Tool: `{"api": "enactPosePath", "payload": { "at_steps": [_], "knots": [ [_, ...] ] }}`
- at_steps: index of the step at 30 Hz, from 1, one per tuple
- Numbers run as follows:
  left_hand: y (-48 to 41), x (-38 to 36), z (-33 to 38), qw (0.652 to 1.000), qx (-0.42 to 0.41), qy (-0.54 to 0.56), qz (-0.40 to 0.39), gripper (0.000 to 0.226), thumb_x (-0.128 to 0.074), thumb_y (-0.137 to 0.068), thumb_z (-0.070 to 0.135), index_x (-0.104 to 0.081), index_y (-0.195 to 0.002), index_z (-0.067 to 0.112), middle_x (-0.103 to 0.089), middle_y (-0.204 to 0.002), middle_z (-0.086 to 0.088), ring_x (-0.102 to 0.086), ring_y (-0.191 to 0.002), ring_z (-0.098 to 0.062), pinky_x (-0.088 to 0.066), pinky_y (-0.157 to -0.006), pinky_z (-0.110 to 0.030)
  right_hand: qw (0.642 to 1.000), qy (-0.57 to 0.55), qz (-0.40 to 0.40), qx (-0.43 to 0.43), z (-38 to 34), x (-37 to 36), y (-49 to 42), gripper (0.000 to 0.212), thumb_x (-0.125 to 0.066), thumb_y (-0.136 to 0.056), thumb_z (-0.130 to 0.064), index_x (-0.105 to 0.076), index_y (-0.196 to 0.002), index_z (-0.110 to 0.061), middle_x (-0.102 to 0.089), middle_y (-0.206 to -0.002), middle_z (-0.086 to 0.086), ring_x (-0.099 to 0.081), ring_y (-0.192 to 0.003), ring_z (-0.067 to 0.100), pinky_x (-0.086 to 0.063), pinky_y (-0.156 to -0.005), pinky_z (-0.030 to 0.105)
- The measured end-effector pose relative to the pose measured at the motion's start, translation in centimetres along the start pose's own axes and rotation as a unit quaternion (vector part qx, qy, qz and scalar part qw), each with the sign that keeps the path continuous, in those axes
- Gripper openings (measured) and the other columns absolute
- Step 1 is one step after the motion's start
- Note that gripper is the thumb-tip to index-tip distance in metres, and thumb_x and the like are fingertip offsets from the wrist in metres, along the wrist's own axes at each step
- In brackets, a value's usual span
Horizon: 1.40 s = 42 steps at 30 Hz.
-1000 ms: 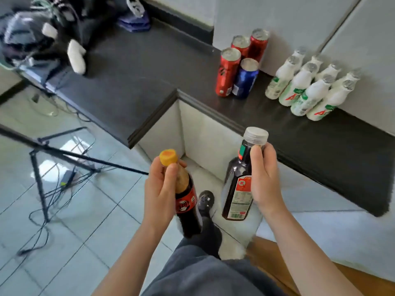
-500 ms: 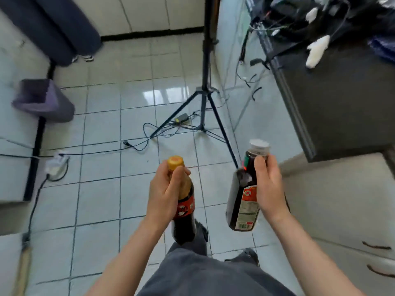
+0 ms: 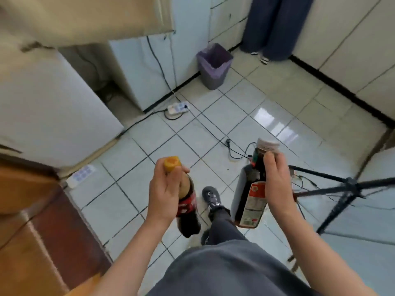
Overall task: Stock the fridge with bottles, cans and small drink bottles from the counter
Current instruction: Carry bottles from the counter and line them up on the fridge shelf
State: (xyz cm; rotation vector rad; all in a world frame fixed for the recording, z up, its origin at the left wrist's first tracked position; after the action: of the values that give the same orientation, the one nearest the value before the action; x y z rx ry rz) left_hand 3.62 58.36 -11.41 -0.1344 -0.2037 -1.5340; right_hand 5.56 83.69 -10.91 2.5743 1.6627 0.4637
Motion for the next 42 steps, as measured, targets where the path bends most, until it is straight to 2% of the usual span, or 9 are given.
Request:
{"api": "enactPosePath", "payload": {
  "at_steps": [5,11,15,20,24,27,30,37,42],
  "knots": [
    [-1.7,11.0,-2.7,0.979,0.061,0.010,0.192,0.022,-0.037,-0.087,0.058,-0.052,-0.091,0.042,-0.064,-0.088,0.013,-0.060,-0.087,-0.001,-0.040,-0.080,-0.007,0.988,0.028,-0.148,0.037,-3.7,-13.1,-4.6,0.019,-0.040,-0.087,-0.047,-0.053,-0.092,-0.034,-0.061,-0.092,-0.001,-0.060,-0.085,0.017,-0.049,-0.075,0.037],
    [-5.5,22.3,-3.7,0.935,0.076,-0.016,0.346,0.058,-0.035,-0.085,0.059,-0.058,-0.098,0.007,-0.061,-0.086,0.023,-0.055,-0.082,0.005,-0.042,-0.079,-0.011,0.955,0.018,-0.287,0.072,-8.7,-29.4,-8.5,0.016,-0.041,-0.089,-0.042,-0.052,-0.089,-0.031,-0.058,-0.084,-0.007,-0.058,-0.076,0.006,-0.050,-0.070,0.028],
    [-7.2,28.8,-3.4,0.905,0.107,-0.021,0.412,0.048,-0.035,-0.085,0.062,-0.058,-0.095,0.021,-0.063,-0.090,0.009,-0.059,-0.085,-0.007,-0.047,-0.080,-0.028,0.927,-0.002,-0.368,0.072,-11.8,-38.8,-8.7,0.014,-0.042,-0.092,-0.039,-0.052,-0.092,-0.029,-0.061,-0.087,0.000,-0.063,-0.078,0.008,-0.050,-0.067,0.024],
    [-6.4,35.6,-3.3,0.847,0.113,-0.021,0.519,0.023,-0.034,-0.087,0.053,-0.056,-0.088,0.048,-0.061,-0.088,0.023,-0.058,-0.083,0.003,-0.044,-0.068,-0.006,0.885,0.023,-0.453,0.100,-15.3,-48.8,-6.4,0.021,-0.042,-0.086,-0.044,-0.051,-0.089,-0.025,-0.057,-0.081,-0.005,-0.054,-0.071,0.004,-0.043,-0.066,0.025],
    [-5.0,40.8,-5.0,0.798,0.124,0.007,0.589,0.021,-0.033,-0.084,0.054,-0.054,-0.084,0.057,-0.059,-0.084,0.030,-0.057,-0.080,0.008,-0.044,-0.067,-0.016,0.844,0.024,-0.526,0.096,-16.7,-56.0,-2.8,0.015,-0.044,-0.093,-0.039,-0.054,-0.099,-0.029,-0.063,-0.097,0.007,-0.062,-0.084,0.016,-0.050,-0.070,0.024],
    [-5.5,45.2,-6.6,0.797,0.116,0.025,0.593,0.019,-0.036,-0.084,0.055,-0.055,-0.084,0.054,-0.059,-0.081,0.029,-0.058,-0.079,0.007,-0.044,-0.063,-0.009,0.828,0.017,-0.551,0.108,-18.4,-61.2,0.2,0.022,-0.045,-0.087,-0.043,-0.054,-0.099,-0.028,-0.063,-0.098,0.011,-0.062,-0.091,0.026,-0.051,-0.078,0.035],
    [-7.3,50.3,-6.3,0.821,0.079,0.017,0.565,0.017,-0.040,-0.089,0.045,-0.057,-0.088,0.044,-0.060,-0.085,0.029,-0.058,-0.083,0.010,-0.041,-0.064,0.000,0.834,-0.005,-0.540,0.116,-20.2,-65.8,2.4,0.020,-0.046,-0.087,-0.043,-0.055,-0.098,-0.029,-0.063,-0.093,0.005,-0.063,-0.087,0.020,-0.052,-0.073,0.029],
    [-14.1,61.5,-2.4,0.881,-0.033,-0.017,0.472,0.029,-0.039,-0.090,0.049,-0.057,-0.093,0.026,-0.064,-0.088,0.009,-0.061,-0.081,-0.005,-0.046,-0.071,-0.008,0.860,-0.064,-0.485,0.145,-27.1,-73.5,3.6,0.018,-0.046,-0.088,-0.042,-0.057,-0.097,-0.030,-0.065,-0.096,0.007,-0.065,-0.087,0.016,-0.052,-0.070,0.022],
    [-20.7,66.6,1.4,0.897,-0.098,-0.019,0.431,0.019,-0.040,-0.091,0.047,-0.058,-0.091,0.041,-0.065,-0.088,0.006,-0.061,-0.081,-0.009,-0.047,-0.073,-0.014,0.871,-0.123,-0.447,0.164,-32.8,-76.9,1.2,0.021,-0.046,-0.089,-0.036,-0.056,-0.098,-0.020,-0.067,-0.084,0.001,-0.066,-0.072,0.007,-0.049,-0.059,0.014]
  ]
}}
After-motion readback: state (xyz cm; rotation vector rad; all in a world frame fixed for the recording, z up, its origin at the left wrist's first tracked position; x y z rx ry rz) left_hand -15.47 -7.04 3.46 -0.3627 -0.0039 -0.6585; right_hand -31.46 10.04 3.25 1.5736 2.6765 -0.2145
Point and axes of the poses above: each hand's wrist, its own y-axis away from the middle knuckle, its own x-axis out of the back of the hand, z = x × y, the point moved 8 cm from there along -y, towards the middle knuckle
